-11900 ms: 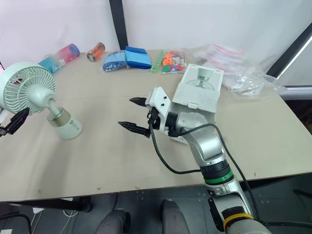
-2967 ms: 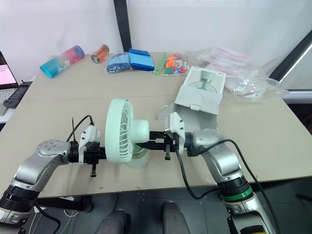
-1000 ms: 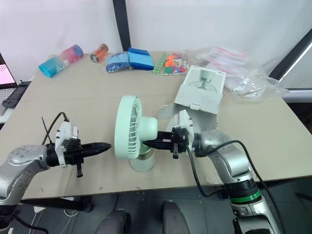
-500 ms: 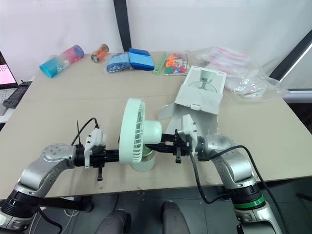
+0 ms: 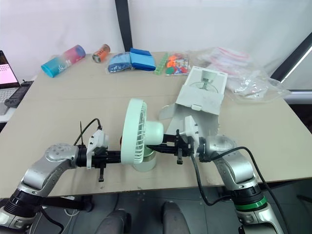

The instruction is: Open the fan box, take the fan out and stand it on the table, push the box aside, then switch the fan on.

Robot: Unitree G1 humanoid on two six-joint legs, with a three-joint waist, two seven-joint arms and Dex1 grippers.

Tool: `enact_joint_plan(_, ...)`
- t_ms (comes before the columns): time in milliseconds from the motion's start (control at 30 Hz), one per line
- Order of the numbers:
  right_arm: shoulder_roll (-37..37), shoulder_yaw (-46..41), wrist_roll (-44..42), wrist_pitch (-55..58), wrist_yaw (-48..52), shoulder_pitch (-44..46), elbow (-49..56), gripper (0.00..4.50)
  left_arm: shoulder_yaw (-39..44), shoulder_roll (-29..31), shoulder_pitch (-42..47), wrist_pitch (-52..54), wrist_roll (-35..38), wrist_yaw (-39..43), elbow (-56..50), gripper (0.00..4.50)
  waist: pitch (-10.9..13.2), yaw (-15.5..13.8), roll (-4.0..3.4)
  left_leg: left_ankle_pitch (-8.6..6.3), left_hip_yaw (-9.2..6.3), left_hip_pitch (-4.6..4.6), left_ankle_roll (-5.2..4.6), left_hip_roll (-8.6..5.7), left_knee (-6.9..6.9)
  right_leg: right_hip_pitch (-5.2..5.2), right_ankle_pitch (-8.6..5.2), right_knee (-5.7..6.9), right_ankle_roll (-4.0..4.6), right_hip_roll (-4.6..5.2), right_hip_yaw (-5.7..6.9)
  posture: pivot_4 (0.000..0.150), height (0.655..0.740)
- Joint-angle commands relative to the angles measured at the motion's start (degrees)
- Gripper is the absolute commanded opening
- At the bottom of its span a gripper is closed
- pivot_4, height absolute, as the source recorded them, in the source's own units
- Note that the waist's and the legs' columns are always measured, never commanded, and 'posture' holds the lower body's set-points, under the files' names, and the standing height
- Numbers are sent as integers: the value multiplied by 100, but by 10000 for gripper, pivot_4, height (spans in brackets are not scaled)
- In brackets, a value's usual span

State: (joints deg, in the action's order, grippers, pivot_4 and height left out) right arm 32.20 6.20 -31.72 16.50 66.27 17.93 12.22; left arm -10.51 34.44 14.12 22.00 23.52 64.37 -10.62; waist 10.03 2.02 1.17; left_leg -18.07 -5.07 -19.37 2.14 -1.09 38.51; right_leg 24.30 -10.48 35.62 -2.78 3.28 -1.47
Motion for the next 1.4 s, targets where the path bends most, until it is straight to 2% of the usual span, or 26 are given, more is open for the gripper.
enact_joint_plan(33, 135, 19, 115, 66, 55, -121, -12, 4041, -4, -38, 65, -162, -29, 35, -36, 681, 0, -8, 0, 0, 0, 0, 0, 0, 0, 0, 0, 0, 0, 0, 0, 1500, 7400)
enact_joint_plan(1400, 146, 9, 118, 77, 35, -197, 61, 4041, -49, -282, 180, -7, 61, 65, -72, 681, 0, -65, 0, 0, -1, -1, 0, -3, 1, -3, -2, -2, -4, 3, 0, 1500, 7400)
